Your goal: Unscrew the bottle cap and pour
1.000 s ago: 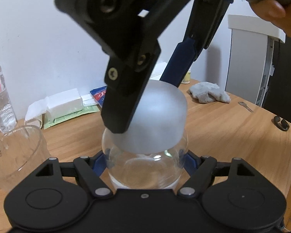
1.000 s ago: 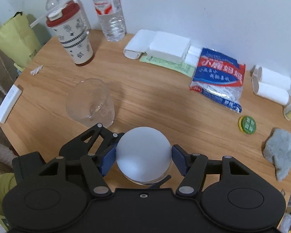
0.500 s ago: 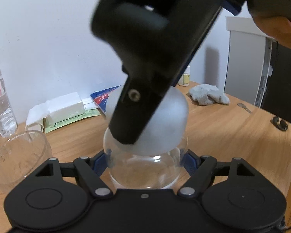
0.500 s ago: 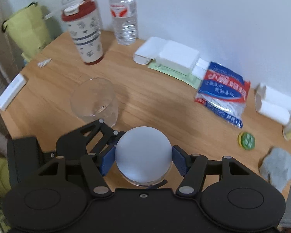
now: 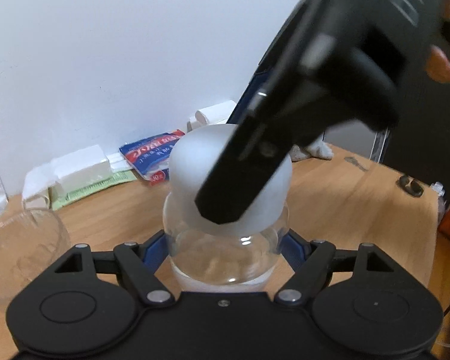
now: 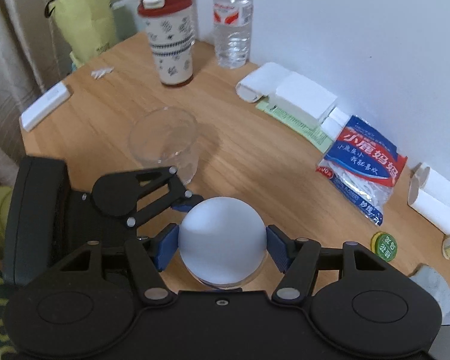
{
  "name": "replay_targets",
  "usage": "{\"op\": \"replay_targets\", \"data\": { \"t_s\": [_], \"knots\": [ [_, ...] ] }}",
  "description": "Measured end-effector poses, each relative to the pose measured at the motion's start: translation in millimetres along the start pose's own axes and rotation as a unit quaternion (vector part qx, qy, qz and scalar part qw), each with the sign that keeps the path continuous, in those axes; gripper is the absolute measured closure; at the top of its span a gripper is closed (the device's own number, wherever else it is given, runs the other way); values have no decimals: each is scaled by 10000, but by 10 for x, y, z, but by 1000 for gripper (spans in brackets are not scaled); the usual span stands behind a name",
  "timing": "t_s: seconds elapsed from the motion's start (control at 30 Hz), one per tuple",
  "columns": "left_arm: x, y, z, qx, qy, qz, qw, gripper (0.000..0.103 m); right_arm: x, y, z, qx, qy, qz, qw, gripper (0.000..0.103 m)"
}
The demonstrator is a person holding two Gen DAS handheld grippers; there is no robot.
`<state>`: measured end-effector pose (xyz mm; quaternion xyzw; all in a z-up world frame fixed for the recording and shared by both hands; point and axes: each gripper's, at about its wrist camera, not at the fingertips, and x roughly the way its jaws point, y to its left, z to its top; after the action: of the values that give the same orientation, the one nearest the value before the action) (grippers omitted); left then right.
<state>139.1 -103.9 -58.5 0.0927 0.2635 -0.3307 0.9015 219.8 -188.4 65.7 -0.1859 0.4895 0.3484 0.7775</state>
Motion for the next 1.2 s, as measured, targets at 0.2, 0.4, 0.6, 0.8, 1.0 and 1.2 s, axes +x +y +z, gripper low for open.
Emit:
{"op": "replay_targets", "data": {
  "t_s": [0.2,0.4,0.6,0.8,1.0,1.2],
  "knots": [
    [16,-28,-29,107,31,-51,9999,24,20,-4,-48,-161,77,99,9998,35],
    [28,-53,-54,122,5,12,9999,24,34,-6,-68,-38,80,72,9999,34],
    [40,-32,-15,121,106,-207,9997,24,1,71,-112,-723,114,166,9972,34],
    [20,-10,-14,259,84,-254,9993,24,-49,91,-88,-1297,184,532,9900,37],
    [45,14,32,197,75,-124,9997,25,-148,202,25,-1669,58,589,9842,74],
    [74,9,55,246,81,-56,9996,25,-155,237,-12,-1712,91,508,9839,71]
  ]
}}
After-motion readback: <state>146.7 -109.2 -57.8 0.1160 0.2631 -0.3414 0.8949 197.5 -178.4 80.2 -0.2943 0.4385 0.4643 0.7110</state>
